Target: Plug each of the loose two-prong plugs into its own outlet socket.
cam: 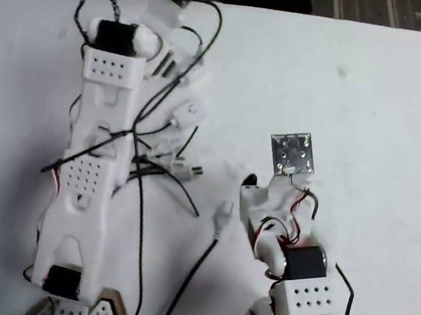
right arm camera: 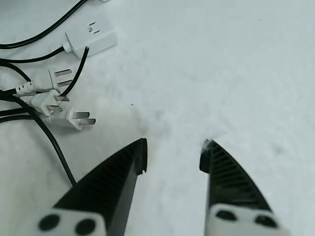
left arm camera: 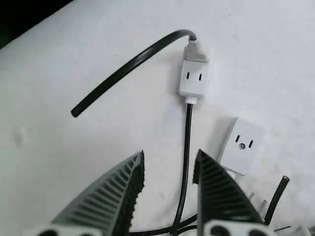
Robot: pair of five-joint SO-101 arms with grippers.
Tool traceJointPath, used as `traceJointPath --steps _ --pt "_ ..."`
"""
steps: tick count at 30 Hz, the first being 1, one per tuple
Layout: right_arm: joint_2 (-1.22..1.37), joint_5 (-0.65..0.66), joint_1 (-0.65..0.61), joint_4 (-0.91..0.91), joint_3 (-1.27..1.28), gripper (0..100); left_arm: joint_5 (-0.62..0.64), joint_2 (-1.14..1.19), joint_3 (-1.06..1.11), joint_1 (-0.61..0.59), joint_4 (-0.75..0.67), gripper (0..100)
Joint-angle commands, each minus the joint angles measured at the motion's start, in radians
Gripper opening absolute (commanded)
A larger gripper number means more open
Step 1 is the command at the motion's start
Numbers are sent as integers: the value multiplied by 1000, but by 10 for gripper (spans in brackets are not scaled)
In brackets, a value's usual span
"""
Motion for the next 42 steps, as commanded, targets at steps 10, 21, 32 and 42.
traceJointPath --steps 10,21,32,42 --pt "-15 2 -7 -8 2 173 -69 -318 454 41 -3 206" --pt "-15 3 -7 -8 2 173 -117 -325 855 85 -282 297" --pt "-15 3 -7 -10 2 173 -115 -314 1099 110 -603 295" --pt "-15 3 -7 -13 2 173 -117 -130 984 111 -626 126"
